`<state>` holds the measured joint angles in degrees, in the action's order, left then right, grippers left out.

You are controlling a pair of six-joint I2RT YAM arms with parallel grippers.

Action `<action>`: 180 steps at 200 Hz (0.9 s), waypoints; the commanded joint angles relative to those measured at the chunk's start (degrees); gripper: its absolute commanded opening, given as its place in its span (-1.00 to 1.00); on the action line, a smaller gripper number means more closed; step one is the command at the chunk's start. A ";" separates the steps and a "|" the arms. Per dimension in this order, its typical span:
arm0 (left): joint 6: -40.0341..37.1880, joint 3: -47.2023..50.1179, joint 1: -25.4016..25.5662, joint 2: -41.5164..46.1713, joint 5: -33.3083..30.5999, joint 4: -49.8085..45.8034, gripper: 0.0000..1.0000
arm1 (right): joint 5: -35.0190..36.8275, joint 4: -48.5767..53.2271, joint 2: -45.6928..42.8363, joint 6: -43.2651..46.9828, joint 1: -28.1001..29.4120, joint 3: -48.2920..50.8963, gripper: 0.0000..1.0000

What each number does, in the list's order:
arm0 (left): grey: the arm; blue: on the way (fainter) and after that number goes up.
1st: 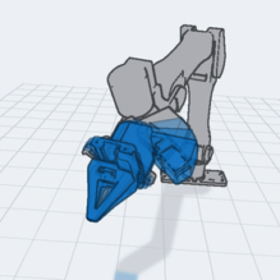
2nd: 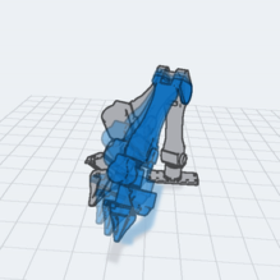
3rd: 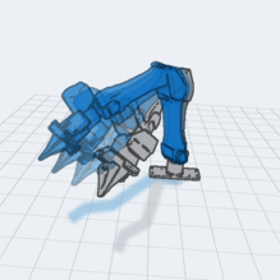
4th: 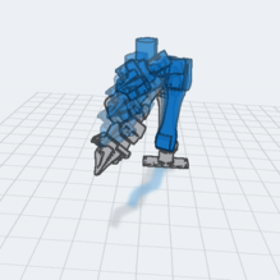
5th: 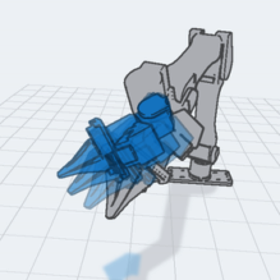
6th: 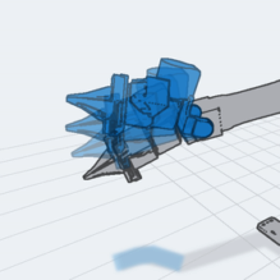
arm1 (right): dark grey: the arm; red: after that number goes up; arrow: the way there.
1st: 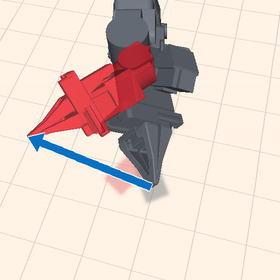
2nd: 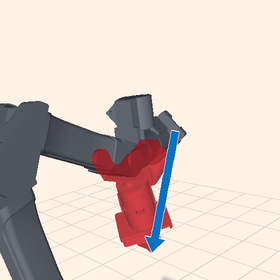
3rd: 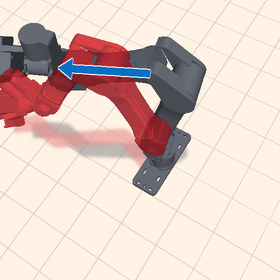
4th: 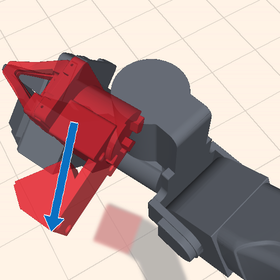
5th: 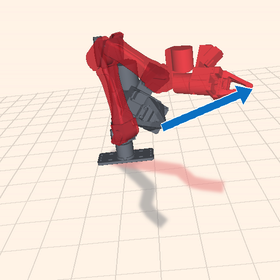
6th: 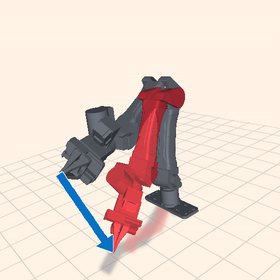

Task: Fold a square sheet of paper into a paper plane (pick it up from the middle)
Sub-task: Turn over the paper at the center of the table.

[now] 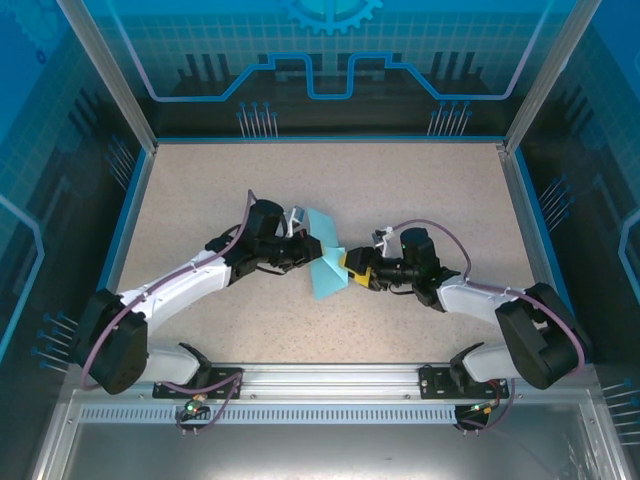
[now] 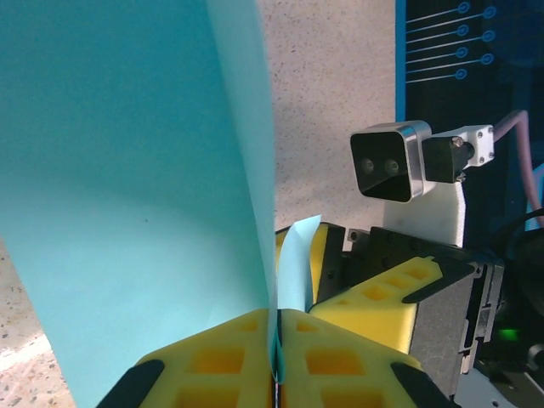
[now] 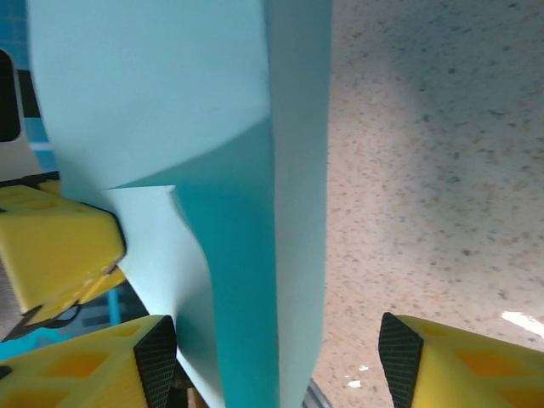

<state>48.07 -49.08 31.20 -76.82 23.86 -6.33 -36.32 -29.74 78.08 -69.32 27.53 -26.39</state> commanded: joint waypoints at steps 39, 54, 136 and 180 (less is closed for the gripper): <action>1.05 1.47 -1.51 2.98 2.43 1.64 -0.80 | -2.89 -8.93 -2.12 -8.53 -0.91 -0.39 0.27; 1.53 2.28 -1.80 3.57 2.38 2.70 -0.78 | -3.22 -10.07 -2.28 -9.65 -0.90 -0.57 0.23; 4.02 4.12 -2.38 4.12 4.70 7.61 -0.74 | -1.77 -0.84 -3.87 -5.19 -0.48 -1.91 0.09; 3.26 2.15 -2.57 5.88 5.27 5.66 -0.74 | -0.49 4.42 -4.33 -1.20 -1.15 -2.53 0.28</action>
<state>51.03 -45.23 29.23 -73.03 26.92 -1.02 -37.06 -27.99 73.84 -73.01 27.31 -27.46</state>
